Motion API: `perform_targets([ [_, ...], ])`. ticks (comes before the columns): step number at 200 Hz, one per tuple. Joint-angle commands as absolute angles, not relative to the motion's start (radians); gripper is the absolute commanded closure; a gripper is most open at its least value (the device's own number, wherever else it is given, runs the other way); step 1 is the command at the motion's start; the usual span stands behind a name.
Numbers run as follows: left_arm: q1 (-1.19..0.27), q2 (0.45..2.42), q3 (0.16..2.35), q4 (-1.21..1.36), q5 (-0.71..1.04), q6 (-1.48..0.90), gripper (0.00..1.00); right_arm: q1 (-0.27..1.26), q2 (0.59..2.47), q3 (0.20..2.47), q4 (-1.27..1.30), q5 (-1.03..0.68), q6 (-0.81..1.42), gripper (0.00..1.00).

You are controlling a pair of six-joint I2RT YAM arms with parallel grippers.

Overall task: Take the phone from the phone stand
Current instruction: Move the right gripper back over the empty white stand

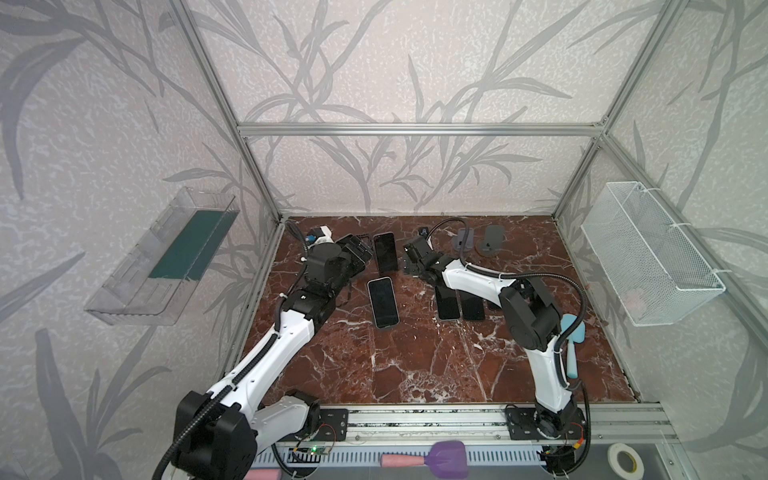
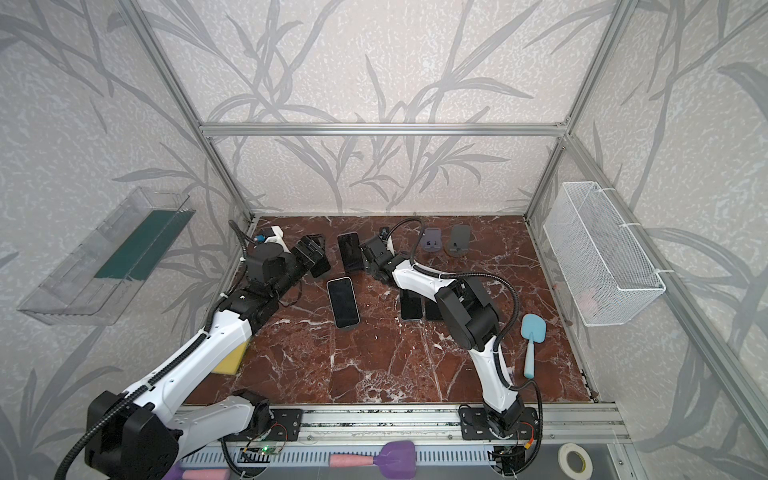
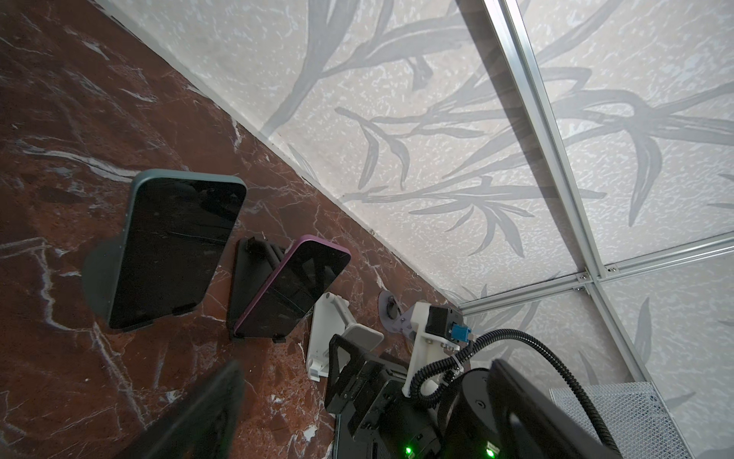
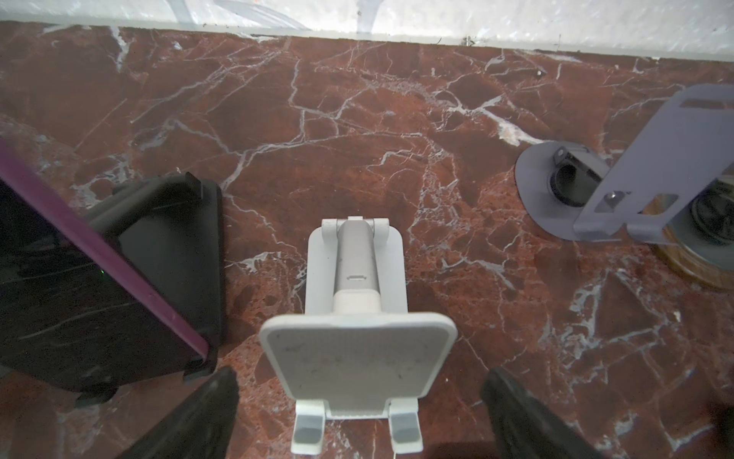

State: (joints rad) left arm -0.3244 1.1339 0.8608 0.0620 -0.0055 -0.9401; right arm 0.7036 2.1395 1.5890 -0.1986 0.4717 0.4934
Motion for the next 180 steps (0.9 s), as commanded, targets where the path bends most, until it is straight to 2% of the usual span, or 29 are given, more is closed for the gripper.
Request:
perform_targets([
  [1,-0.315,1.137,0.853,0.087,-0.003,-0.950,0.05,0.688,2.159,1.608,-0.177,0.492,0.503,0.10],
  [61,-0.308,1.147,0.854,0.089,0.003,-0.954,0.05,0.673,2.184,1.620,-0.127,0.459,0.466,0.26],
  [130,-0.293,1.157,0.856,0.094,0.030,-0.968,0.05,0.635,2.105,1.573,-0.041,0.472,0.374,0.30],
  [180,-0.292,1.177,0.859,0.098,0.054,-0.977,0.05,0.551,2.180,1.691,-0.083,0.444,0.336,0.31],
])
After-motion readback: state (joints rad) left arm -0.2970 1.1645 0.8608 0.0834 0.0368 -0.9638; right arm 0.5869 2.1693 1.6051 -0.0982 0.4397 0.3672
